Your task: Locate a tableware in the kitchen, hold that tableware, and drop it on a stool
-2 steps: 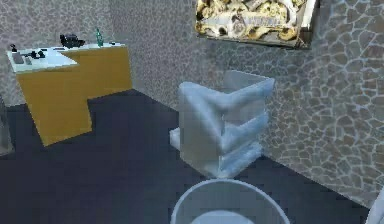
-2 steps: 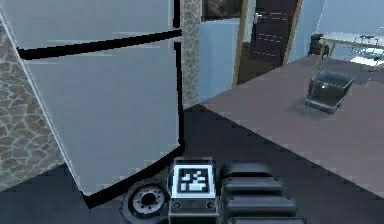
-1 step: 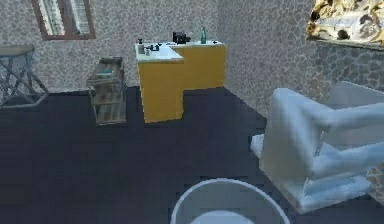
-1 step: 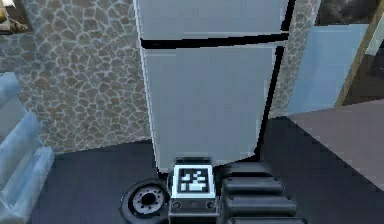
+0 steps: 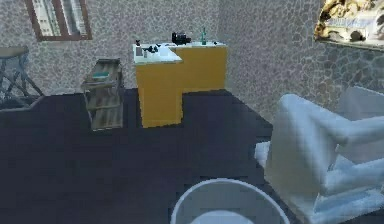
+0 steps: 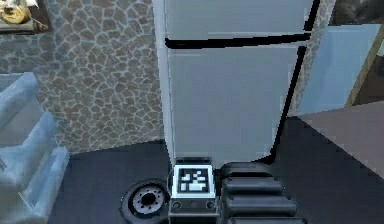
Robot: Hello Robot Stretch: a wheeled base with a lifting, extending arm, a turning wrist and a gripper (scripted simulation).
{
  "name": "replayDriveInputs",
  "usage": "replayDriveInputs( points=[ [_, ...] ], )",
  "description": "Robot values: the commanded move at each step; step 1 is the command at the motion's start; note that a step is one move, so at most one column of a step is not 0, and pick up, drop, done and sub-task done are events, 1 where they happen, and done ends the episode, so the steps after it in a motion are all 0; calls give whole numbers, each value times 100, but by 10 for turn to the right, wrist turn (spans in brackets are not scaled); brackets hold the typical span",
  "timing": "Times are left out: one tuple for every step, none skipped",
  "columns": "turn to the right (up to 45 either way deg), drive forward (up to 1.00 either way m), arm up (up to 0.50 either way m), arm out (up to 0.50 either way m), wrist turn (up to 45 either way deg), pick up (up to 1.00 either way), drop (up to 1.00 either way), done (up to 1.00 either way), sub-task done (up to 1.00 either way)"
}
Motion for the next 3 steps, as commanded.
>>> replayDriveInputs(
  points=[
    [-240, 0, 0, 0, 0, 0, 0, 0, 0],
    [0, 60, 0, 0, 0, 0, 0, 0, 0],
    [-210, 0, 0, 0, 0, 0, 0, 0, 0]
  ],
)
